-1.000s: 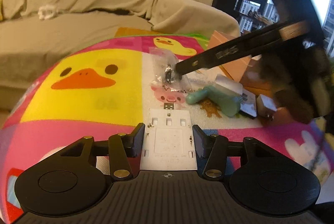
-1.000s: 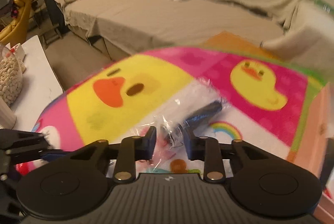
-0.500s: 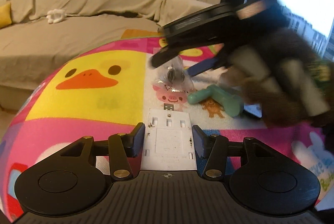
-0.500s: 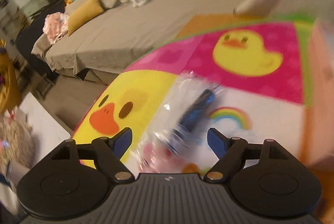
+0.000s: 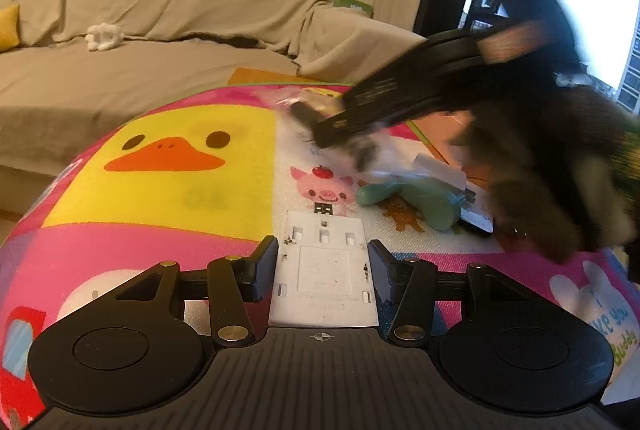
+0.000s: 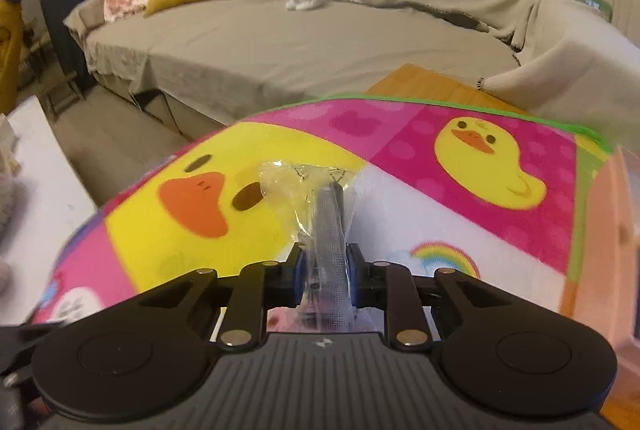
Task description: Organize rigid objects
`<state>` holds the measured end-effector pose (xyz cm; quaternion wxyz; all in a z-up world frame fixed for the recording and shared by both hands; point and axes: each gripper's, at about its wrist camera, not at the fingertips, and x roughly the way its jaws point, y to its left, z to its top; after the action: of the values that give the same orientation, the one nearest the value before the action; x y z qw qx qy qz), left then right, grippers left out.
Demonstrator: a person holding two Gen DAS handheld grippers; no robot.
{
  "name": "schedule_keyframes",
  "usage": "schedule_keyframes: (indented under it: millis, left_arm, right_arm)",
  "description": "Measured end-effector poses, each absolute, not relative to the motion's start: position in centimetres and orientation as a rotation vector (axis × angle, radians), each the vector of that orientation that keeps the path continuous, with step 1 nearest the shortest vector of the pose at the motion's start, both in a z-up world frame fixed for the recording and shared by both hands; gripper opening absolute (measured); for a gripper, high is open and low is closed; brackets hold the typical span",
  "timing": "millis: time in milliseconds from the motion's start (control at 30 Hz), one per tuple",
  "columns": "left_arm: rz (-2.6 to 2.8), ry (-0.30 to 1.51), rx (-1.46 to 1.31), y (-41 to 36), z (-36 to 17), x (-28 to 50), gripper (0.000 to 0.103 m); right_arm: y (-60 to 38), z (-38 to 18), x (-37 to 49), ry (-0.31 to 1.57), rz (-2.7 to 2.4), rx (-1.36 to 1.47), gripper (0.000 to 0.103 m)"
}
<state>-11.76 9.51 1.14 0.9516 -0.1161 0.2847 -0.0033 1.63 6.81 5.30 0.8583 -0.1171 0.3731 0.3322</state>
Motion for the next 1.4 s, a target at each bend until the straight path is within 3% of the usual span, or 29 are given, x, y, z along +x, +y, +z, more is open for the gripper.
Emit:
schedule_keyframes:
  millis: [267,500,700,1000,1167,1400]
  left_arm:
    - [-0.120,0.663,-0.156,6.4,2.1,-12.1,0.053]
    - [-0.370,0.680,-0.080,0.2,6.4,-10.4,0.053]
    - [-0.365,0.573,-0.040,-4.3,12.1,-1.1,0.053]
    - [-0.277,0.578,-0.162,-7.9,12.1,14.5,0.052]
    - [-0.286,0.504,-0.224,-6.1,11.9,13.5,0.052]
    - [-0.330,0.500,-0.191,-2.5,10.6,5.4,0.052]
  right_arm:
    - [-4.3,10.6,-5.3,0.666,0.694,-0.104,0.020]
    - [-16.3,10.0,-10.7,0.607,0.462,-0.085,0.020]
    - [-22.4,8.7,-12.1,0.562,0.351,-0.028,0.020]
    - [-25.3,6.7,-9.8,0.550,0.332,0.093,0.020]
    - [-26.4,6.5,-8.5,0.554,0.310,0.139,0.020]
    - [-26.9,9.6,-2.8,0.499,0.297,0.183,0.020]
